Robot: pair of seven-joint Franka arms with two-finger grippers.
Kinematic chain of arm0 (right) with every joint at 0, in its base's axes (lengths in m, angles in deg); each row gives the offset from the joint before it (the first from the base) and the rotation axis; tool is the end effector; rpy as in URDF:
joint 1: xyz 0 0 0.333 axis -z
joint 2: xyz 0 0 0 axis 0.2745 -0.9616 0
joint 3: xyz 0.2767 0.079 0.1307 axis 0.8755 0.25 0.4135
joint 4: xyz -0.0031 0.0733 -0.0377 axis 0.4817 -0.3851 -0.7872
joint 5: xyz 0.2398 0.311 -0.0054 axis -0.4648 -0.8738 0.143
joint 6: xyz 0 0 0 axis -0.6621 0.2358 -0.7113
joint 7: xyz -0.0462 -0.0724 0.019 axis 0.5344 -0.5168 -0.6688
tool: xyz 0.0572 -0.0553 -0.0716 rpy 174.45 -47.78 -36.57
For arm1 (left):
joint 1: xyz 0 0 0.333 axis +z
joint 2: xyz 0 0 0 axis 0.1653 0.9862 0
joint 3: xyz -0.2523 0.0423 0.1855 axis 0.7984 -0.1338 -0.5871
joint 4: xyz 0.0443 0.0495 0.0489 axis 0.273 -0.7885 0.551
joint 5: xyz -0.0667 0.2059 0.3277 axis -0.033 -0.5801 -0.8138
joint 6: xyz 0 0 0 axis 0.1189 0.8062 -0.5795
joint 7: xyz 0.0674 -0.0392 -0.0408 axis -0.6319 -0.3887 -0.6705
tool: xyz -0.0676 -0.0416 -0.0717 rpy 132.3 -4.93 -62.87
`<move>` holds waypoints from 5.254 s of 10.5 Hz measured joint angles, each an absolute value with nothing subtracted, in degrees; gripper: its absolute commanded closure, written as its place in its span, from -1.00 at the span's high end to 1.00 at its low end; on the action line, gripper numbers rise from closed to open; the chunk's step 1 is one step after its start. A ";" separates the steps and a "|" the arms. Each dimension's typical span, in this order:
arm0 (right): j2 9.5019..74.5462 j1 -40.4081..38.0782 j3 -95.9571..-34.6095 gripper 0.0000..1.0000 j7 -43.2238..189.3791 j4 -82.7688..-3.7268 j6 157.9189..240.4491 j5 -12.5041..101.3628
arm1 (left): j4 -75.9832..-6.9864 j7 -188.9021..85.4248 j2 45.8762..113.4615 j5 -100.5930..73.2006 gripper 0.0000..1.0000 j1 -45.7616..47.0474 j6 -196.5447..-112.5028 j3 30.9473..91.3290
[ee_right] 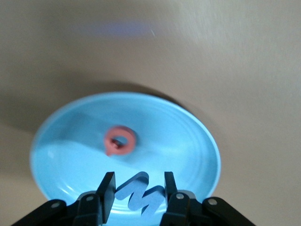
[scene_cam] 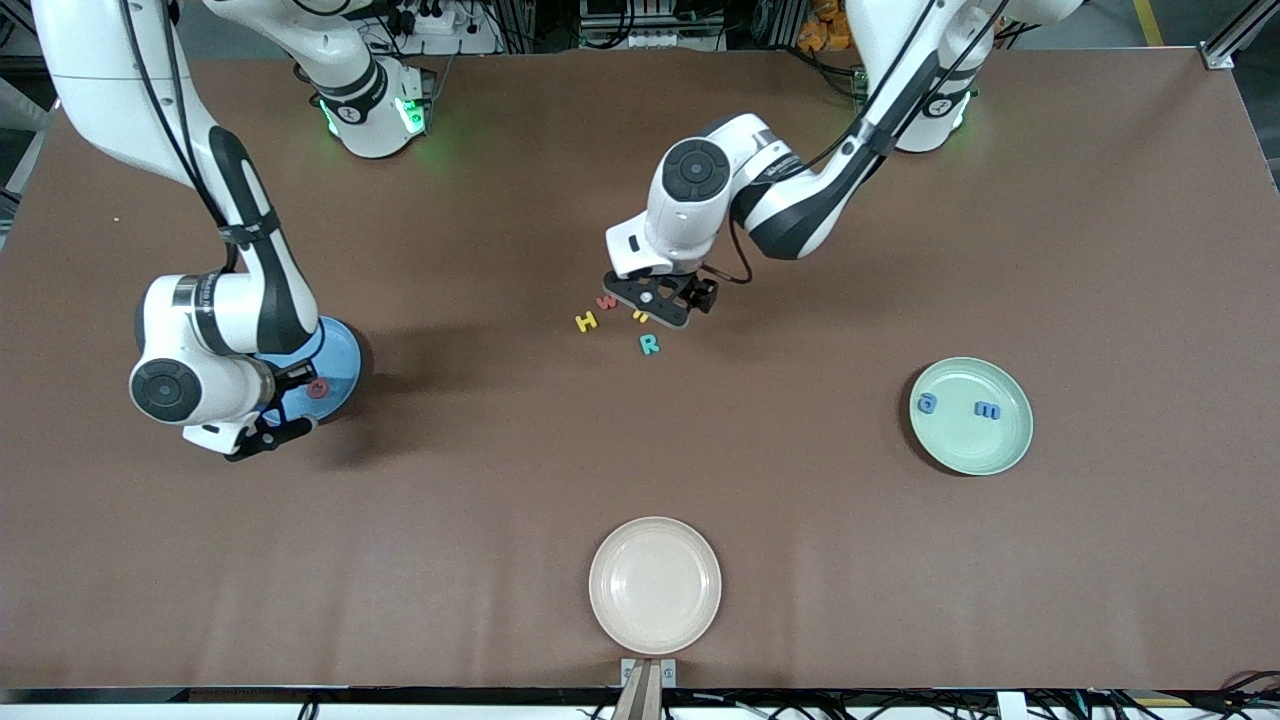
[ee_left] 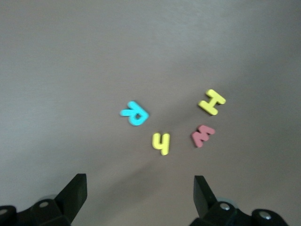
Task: Sort uppercase to blue plate, lowercase to green plate
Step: 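Release the blue M onto the blue plate while the left gripper lowers, then grasp the yellow y with the left gripper while the right gripper reaches letters, then place the yellow y on the green plate while the right gripper lowers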
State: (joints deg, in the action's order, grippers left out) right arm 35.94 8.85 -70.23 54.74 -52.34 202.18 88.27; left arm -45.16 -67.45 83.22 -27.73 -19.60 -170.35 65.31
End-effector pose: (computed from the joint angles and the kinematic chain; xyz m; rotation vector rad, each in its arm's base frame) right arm 0.5965 -0.0374 0.2153 2.9151 0.6420 -0.5469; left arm 0.4256 -0.4990 0.2864 2.9151 -0.7782 -0.0521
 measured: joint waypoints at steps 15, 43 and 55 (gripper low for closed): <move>40.99 1.85 -59.65 0.74 83.15 -54.23 204.56 80.07 | -44.90 -76.98 92.75 -34.74 0.30 -22.82 -178.65 65.09; 41.39 -1.39 -43.89 0.76 112.98 -57.87 214.65 72.54 | -40.55 -78.19 86.27 -36.67 -1.00 -15.56 -165.31 62.44; 22.58 -16.53 -42.55 0.66 153.04 -33.39 215.06 90.84 | -43.21 -53.79 78.74 -30.17 -0.08 5.08 -144.35 42.76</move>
